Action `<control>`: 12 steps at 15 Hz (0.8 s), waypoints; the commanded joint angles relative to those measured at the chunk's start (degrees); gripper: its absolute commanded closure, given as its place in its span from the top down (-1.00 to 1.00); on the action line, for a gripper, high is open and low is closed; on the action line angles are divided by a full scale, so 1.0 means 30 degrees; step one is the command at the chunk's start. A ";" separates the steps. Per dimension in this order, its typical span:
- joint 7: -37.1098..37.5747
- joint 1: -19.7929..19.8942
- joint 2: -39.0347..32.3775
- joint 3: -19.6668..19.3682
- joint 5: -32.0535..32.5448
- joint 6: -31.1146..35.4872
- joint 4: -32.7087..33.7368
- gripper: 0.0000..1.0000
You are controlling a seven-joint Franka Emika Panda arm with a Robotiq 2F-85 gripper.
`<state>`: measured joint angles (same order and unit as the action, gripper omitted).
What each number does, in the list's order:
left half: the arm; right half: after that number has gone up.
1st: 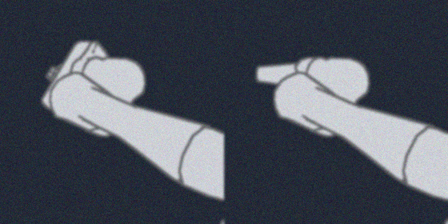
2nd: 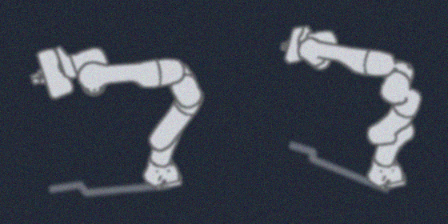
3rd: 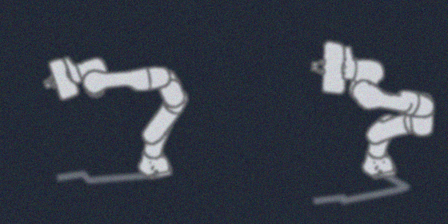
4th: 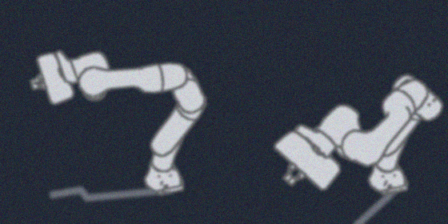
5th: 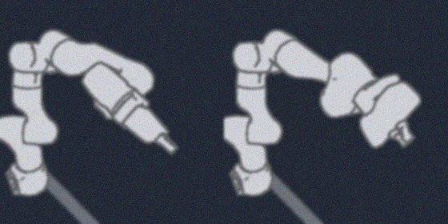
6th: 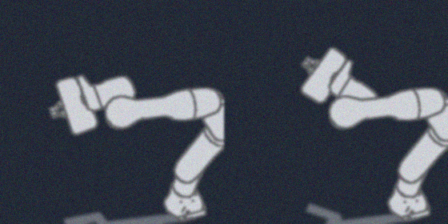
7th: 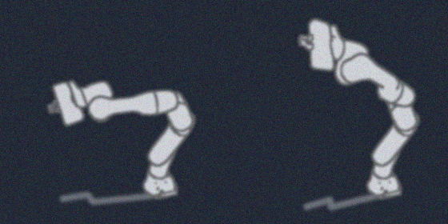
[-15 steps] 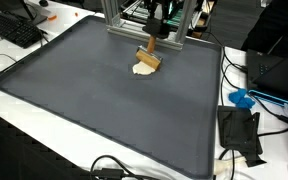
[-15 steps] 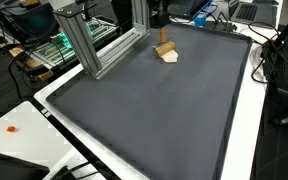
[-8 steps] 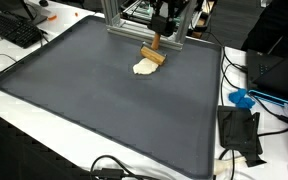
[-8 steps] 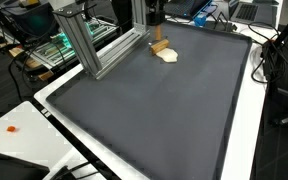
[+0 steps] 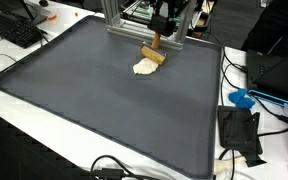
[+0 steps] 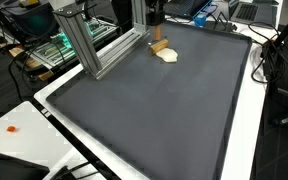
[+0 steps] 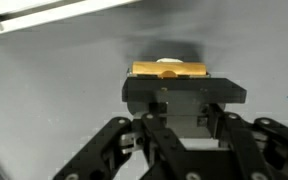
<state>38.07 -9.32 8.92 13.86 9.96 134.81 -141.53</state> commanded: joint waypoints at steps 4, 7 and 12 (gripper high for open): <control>-0.0865 0.0241 0.0244 -0.0389 -0.0806 -0.0897 -0.0469 -0.57; -0.0997 0.0338 0.0326 -0.0478 -0.0889 -0.0842 -0.0391 -0.57; -0.1058 0.0412 0.0762 -0.0578 -0.0871 -0.1090 -0.0216 -0.57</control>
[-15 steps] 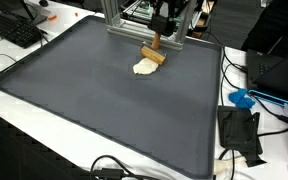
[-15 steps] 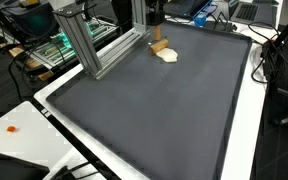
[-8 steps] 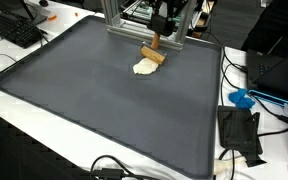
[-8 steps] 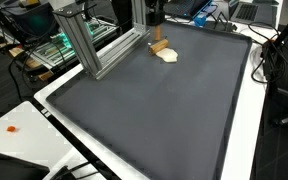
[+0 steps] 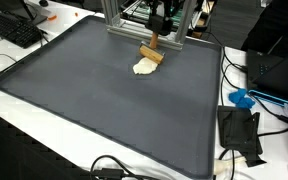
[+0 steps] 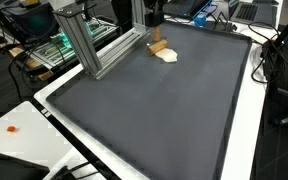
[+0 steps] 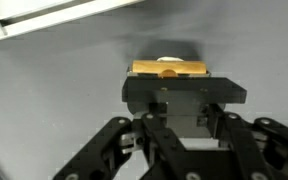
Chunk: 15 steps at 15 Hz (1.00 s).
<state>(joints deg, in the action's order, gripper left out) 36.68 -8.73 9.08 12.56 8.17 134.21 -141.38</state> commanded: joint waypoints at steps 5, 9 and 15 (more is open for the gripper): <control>-0.0720 0.0408 0.1152 -0.0245 -0.0247 -0.1372 -0.0216 -0.57; -0.0912 0.0536 0.1580 -0.0289 -0.0268 -0.1278 -0.0214 -0.57; -0.1562 0.0481 0.3178 -0.0313 -0.0755 -0.2323 -0.0194 -0.57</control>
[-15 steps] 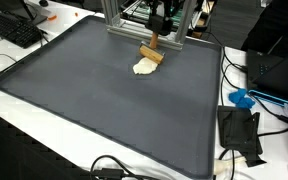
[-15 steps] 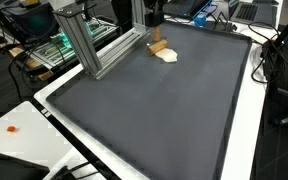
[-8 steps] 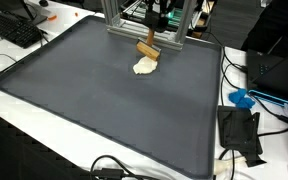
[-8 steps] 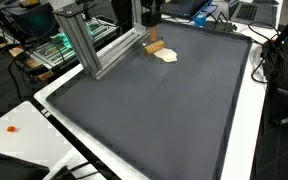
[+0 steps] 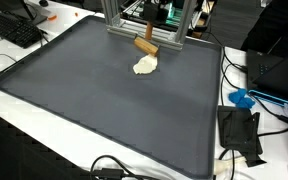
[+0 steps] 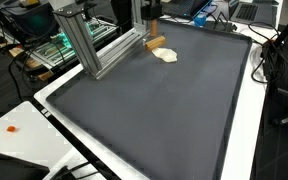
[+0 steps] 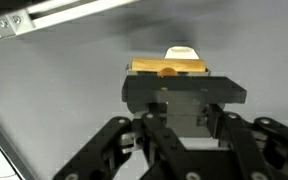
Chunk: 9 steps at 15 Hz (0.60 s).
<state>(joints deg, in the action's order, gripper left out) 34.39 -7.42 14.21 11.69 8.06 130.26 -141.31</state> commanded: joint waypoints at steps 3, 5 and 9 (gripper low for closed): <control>-0.1209 0.0087 0.2586 0.0012 -0.0788 -0.1994 -0.0115 -0.57; -0.1456 0.0103 0.3281 0.0018 -0.0979 -0.2757 0.0034 -0.57; -0.2110 0.0069 0.4399 -0.0087 -0.1754 -0.4191 0.0273 -0.57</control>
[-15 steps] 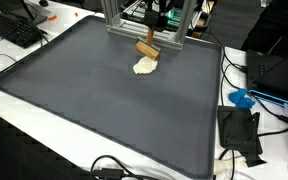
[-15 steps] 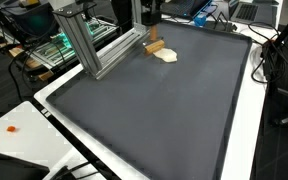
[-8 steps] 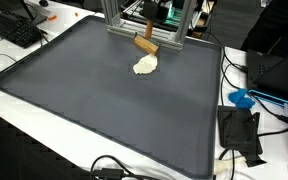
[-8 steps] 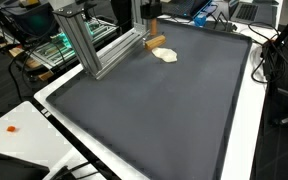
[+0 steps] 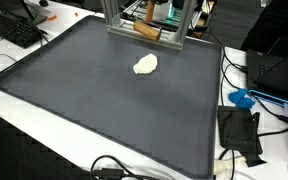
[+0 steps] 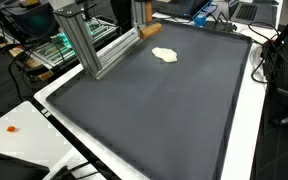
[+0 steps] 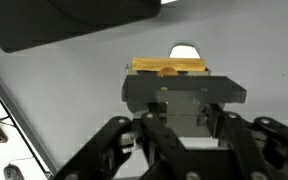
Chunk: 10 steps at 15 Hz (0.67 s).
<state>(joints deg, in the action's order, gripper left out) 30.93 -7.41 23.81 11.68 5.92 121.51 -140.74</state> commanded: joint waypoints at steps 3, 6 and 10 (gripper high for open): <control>-0.1509 0.0083 0.1848 -0.0110 -0.1542 -0.2271 0.0271 -0.57; -0.2136 -0.0036 0.2552 -0.0172 -0.2158 -0.3350 0.0345 -0.57; -0.2946 -0.0178 0.3434 -0.0201 -0.3015 -0.4502 0.0211 -0.57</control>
<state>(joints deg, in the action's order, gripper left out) 24.53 -7.47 30.79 11.58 -0.44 111.24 -139.52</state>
